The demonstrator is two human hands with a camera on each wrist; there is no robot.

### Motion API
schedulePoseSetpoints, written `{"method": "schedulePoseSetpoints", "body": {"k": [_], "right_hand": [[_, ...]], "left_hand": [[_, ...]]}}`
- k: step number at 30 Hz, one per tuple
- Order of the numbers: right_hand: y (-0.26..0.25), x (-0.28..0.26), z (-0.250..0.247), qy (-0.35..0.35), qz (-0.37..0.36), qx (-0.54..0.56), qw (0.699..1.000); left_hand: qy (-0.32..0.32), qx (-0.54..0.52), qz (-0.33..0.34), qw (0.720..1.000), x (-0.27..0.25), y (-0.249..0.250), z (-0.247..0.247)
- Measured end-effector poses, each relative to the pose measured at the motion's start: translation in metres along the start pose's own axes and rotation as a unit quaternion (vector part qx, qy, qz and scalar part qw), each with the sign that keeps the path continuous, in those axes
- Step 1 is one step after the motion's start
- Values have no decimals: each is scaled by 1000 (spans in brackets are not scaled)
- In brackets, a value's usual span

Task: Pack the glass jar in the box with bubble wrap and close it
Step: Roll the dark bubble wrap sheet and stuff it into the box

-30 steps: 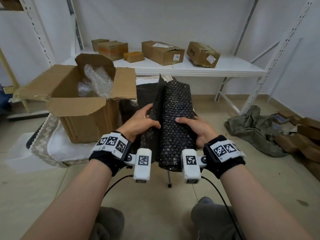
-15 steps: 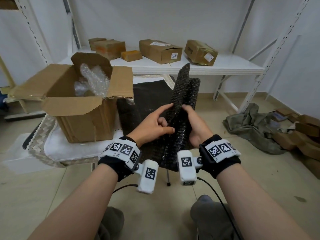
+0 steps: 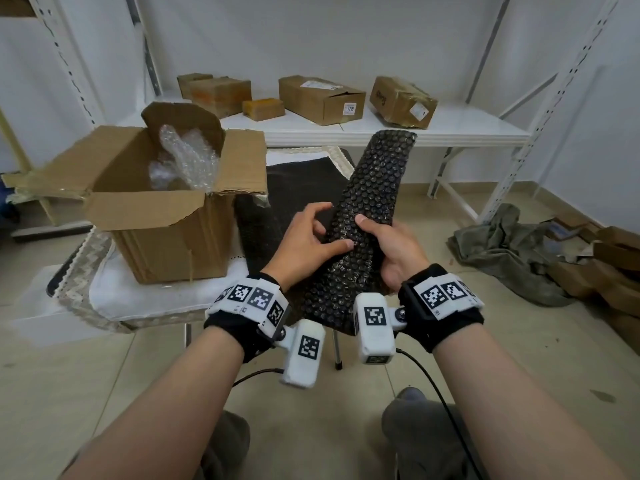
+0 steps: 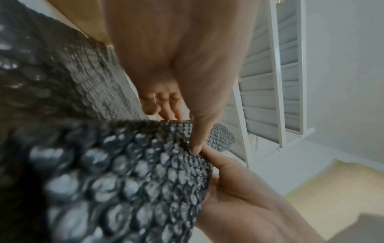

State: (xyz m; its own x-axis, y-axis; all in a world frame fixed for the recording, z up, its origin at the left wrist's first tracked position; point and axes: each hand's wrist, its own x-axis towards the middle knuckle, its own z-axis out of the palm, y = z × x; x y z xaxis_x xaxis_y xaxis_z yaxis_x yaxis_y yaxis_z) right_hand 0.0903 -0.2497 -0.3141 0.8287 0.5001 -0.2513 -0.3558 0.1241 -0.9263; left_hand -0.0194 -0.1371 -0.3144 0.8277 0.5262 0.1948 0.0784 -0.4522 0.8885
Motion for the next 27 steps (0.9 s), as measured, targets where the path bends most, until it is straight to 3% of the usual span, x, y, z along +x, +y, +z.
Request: {"method": "schedulePoseSetpoints", "body": {"k": [4, 9, 16, 21, 27], "right_hand": [[-3, -5, 1, -10, -7, 27, 1000], [-9, -15, 3, -30, -28, 34, 999], [-19, -29, 10, -108, -61, 19, 992], [-20, -34, 11, -95, -85, 25, 992], [-22, -38, 10, -125, -32, -27, 991]], "left_hand": [[-88, -71, -99, 989, -5, 6, -6], [-162, -151, -136, 966, -12, 12, -10], [-99, -176, -135, 970, -12, 12, -12], [-86, -179, -126, 972, -12, 16, -15], [-58, -187, -85, 977, -17, 28, -18]]}}
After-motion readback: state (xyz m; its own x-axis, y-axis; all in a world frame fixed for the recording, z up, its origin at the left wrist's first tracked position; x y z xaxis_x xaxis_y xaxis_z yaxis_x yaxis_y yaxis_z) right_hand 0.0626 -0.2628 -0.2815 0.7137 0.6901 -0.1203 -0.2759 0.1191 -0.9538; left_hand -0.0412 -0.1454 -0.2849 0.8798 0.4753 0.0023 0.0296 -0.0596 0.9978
